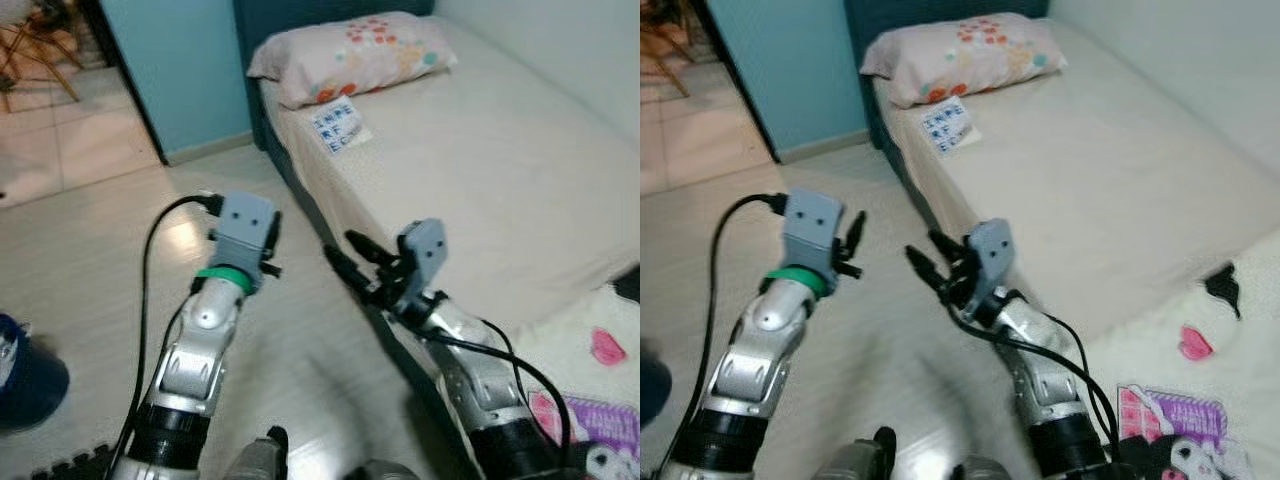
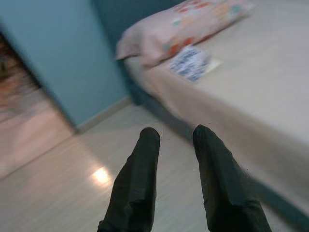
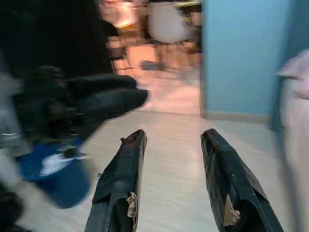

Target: Clean up the room

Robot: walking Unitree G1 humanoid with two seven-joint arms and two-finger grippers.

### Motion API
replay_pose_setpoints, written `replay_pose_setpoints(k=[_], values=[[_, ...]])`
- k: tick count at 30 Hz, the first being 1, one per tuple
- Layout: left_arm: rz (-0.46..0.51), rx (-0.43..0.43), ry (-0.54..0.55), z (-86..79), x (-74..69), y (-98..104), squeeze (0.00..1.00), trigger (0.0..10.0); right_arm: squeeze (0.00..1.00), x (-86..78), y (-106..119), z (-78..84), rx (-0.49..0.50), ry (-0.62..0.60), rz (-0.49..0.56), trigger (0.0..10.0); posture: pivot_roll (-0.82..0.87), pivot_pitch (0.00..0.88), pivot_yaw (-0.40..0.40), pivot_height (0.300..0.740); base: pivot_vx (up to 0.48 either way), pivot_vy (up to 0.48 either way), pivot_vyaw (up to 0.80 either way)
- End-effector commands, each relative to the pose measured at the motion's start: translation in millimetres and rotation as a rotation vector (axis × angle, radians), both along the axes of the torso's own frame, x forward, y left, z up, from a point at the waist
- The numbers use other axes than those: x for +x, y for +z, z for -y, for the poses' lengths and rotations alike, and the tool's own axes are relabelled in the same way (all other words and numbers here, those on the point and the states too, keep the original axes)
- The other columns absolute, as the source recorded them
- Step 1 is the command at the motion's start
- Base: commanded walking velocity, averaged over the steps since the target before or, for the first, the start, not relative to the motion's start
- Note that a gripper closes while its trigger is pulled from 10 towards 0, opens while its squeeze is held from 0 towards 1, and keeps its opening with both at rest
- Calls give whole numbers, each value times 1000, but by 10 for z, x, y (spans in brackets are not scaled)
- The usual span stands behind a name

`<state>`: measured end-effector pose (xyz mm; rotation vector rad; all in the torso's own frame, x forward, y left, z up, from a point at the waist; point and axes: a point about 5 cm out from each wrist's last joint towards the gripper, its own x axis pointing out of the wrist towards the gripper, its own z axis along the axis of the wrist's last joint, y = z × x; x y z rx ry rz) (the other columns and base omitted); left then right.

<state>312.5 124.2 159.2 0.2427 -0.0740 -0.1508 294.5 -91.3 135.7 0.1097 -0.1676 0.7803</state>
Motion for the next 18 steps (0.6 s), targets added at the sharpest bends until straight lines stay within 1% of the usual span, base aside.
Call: replay_pose_setpoints(k=[1,18], values=[[-29,8,5,3,-16,-71,0,10000,0,-10,-52,34,-4,-8,-26,10000,3,37,28,740,0,0,781],[-30,7,10,-3,-9,-69,0,10000,0,3,-51,57,-2,-20,-32,10000,3,37,30,740,0,0,782]])
